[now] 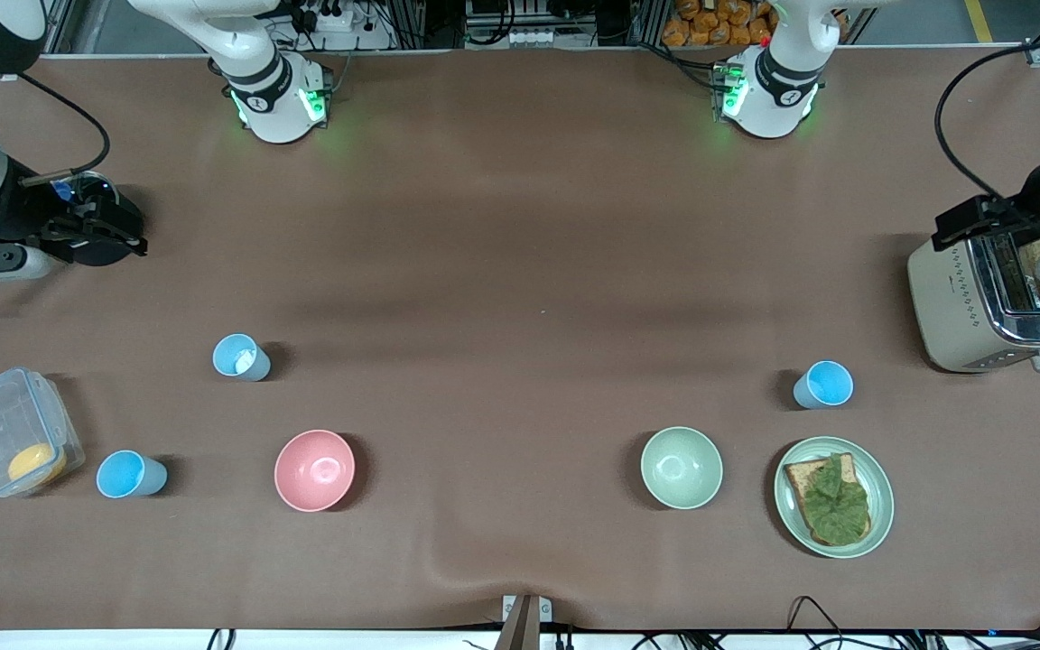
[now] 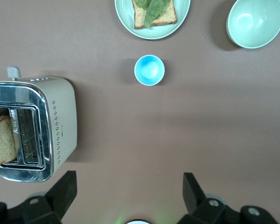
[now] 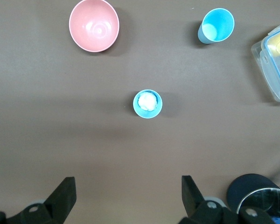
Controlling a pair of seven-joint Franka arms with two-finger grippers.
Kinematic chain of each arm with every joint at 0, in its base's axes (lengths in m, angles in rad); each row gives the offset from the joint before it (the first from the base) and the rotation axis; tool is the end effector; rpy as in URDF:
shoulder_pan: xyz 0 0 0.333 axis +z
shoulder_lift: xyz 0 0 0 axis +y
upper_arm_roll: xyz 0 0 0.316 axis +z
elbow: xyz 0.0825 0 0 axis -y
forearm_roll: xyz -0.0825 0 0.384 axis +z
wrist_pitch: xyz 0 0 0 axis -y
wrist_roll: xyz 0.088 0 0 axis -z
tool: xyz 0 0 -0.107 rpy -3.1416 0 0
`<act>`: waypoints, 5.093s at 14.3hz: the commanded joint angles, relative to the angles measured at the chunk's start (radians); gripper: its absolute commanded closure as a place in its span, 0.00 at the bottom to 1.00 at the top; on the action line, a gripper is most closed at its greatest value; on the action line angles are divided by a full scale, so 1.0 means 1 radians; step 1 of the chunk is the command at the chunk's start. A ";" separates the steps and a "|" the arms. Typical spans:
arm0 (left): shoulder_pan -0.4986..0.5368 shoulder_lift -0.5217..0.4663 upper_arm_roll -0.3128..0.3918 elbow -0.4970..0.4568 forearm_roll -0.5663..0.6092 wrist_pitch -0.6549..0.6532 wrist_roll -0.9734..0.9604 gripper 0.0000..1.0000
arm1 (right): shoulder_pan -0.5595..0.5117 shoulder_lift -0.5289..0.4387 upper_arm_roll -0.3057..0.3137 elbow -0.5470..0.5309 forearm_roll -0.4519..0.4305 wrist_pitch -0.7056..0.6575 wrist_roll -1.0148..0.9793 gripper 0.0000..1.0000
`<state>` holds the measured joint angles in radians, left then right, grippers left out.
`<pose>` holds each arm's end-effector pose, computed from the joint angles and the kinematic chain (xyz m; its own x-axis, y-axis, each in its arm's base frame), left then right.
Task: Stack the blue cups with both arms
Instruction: 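Lower the left gripper toward the blue cup beside the toaster, then grasp a blue cup with the right gripper while the left gripper grasps another, then lift the right cup toward the table middle while the left gripper lifts its cup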
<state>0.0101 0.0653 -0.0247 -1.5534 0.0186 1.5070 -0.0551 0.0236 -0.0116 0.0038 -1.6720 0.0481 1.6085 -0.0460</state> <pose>0.5660 -0.0057 0.5908 0.9930 0.0416 -0.1103 0.0393 -0.9990 -0.0231 0.5507 0.0201 0.5864 0.9962 0.0714 -0.0497 0.0689 -0.9964 -0.0502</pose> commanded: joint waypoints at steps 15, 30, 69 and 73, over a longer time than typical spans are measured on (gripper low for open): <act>0.057 0.246 0.026 0.013 0.003 0.035 0.018 0.00 | -0.008 0.021 0.005 0.012 -0.002 -0.018 0.014 0.00; 0.028 0.412 0.017 0.012 0.008 0.032 0.005 0.00 | 0.134 0.200 0.010 0.006 0.003 0.059 0.029 0.00; 0.033 0.634 0.022 0.021 0.018 0.415 -0.022 1.00 | 0.054 0.519 0.016 -0.015 0.281 0.093 0.098 1.00; 0.045 0.598 0.022 0.027 0.020 0.407 -0.009 1.00 | 0.142 0.519 0.016 -0.014 0.415 0.106 0.176 1.00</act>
<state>0.0485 0.6959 -0.0034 -1.5274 0.0191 1.9261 -0.0727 0.1228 0.5133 0.0242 -1.6913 0.4122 1.7155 0.0727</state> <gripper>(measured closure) 0.938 0.952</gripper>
